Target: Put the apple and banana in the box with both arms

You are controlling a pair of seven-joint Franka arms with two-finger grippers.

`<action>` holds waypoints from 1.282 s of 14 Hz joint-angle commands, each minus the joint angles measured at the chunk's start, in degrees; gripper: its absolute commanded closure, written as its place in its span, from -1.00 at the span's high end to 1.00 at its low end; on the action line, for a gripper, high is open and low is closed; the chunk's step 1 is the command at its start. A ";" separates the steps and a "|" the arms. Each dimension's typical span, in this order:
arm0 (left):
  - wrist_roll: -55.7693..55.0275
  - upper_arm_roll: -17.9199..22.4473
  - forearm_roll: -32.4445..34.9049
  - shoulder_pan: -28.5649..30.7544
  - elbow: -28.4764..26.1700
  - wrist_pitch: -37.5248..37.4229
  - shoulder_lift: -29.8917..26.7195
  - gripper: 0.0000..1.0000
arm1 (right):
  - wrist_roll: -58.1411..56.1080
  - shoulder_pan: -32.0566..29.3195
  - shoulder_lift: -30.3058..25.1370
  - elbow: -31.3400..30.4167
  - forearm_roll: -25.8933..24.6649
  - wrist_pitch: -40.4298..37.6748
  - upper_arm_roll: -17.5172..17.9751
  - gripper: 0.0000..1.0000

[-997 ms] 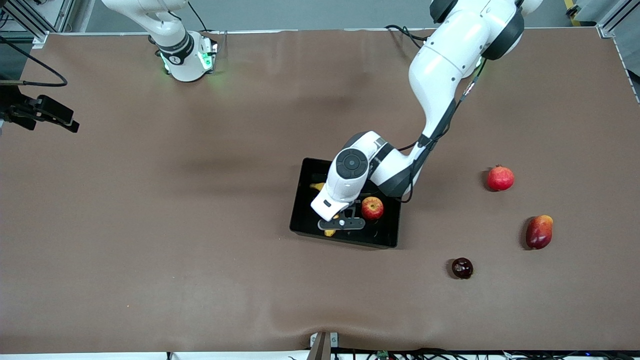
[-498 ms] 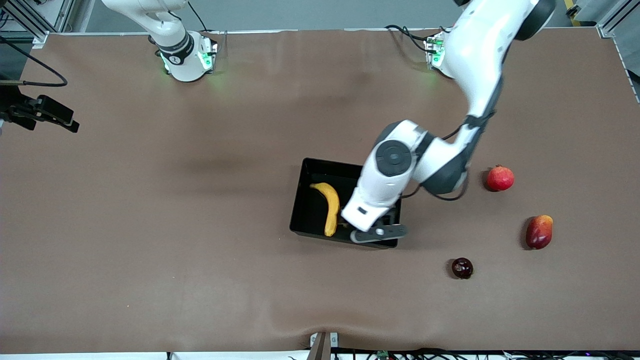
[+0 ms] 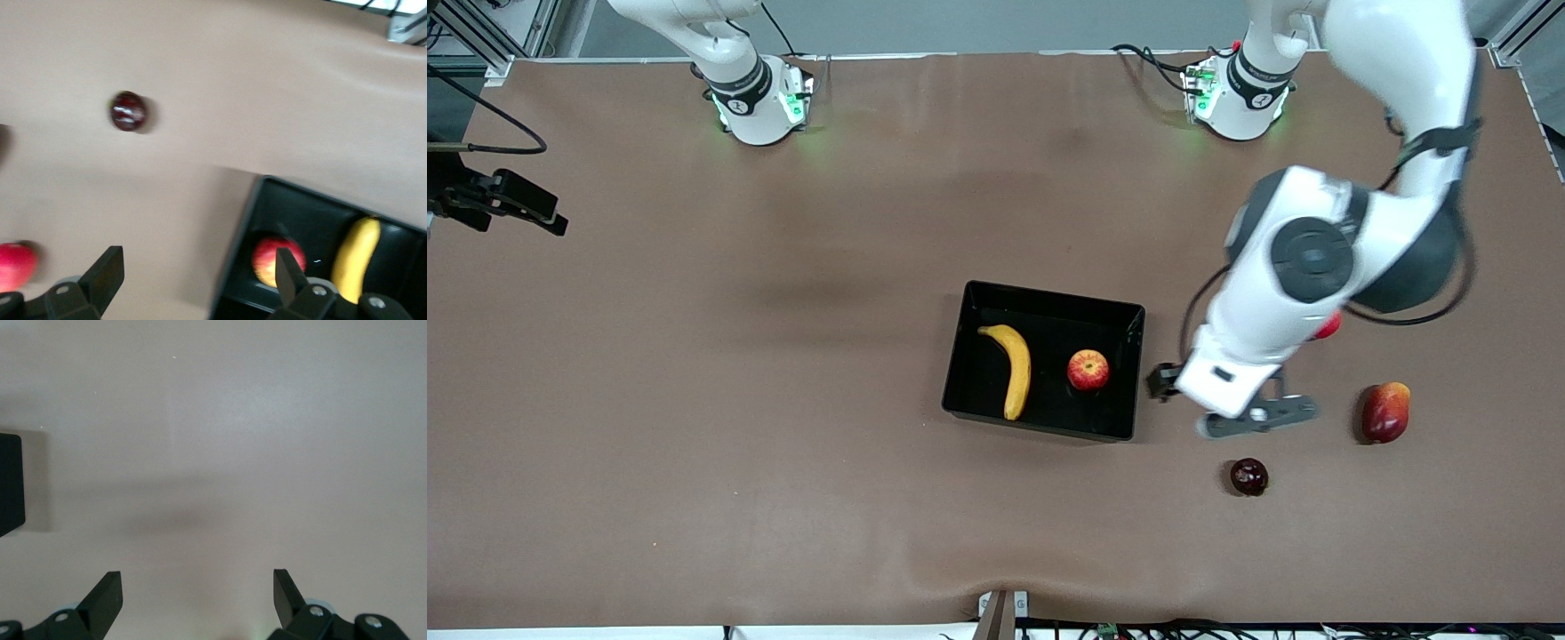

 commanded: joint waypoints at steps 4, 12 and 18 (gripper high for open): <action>16.89 -0.47 -0.55 9.79 -2.29 -8.08 -6.28 1.00 | 0.62 -0.14 -0.45 0.00 0.09 0.09 0.17 1.00; 29.37 -0.47 -0.55 18.14 -11.59 -12.39 -17.87 1.00 | 0.62 -0.14 -0.45 0.00 0.09 0.09 0.17 1.00; 36.25 -0.47 -4.57 25.78 -19.68 -11.17 -26.31 1.00 | 0.62 -0.05 -0.45 0.00 0.09 0.09 0.17 1.00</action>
